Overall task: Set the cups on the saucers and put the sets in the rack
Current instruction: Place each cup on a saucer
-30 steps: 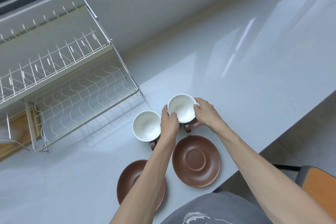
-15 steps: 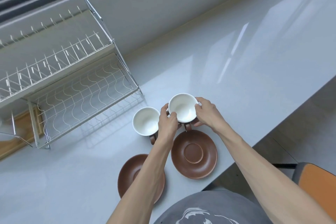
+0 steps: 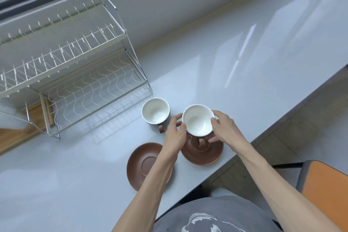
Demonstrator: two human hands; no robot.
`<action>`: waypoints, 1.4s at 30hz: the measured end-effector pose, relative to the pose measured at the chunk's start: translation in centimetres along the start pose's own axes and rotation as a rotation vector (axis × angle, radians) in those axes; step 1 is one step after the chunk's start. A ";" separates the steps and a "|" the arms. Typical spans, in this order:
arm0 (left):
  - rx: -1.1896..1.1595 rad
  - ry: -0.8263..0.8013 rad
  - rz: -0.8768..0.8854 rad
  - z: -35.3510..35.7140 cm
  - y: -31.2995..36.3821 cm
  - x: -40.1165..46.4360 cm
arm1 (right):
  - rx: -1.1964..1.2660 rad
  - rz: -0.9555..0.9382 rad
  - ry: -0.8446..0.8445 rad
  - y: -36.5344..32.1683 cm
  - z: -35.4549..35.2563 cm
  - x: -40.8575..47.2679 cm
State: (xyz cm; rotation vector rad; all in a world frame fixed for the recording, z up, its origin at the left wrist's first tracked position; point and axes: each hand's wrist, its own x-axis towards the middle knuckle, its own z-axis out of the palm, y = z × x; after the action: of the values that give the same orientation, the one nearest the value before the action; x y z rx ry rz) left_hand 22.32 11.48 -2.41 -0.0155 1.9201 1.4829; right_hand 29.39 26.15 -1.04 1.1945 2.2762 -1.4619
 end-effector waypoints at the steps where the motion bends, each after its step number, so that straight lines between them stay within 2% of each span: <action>1: -0.007 -0.003 0.008 0.0 -0.2 -0.6 | 0.000 0.004 0.001 0.3 0.1 -0.5; 10: -0.079 -0.037 -0.006 0.0 -3.2 -3.0 | 0.002 0.029 -0.005 2.5 1.0 -3.5; 37: -0.054 0.009 -0.043 0.8 -4.3 -3.6 | -0.028 0.016 -0.023 4.2 1.3 -2.8; 42: 0.051 -0.013 -0.044 0.2 -4.1 -3.1 | -0.212 -0.037 0.008 4.4 1.2 -2.3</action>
State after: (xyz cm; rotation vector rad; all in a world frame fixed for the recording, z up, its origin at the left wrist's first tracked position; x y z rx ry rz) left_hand 26.44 9.04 -4.25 -0.0248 1.9340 1.4020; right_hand 33.64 24.80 -3.40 1.1026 2.3989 -1.1926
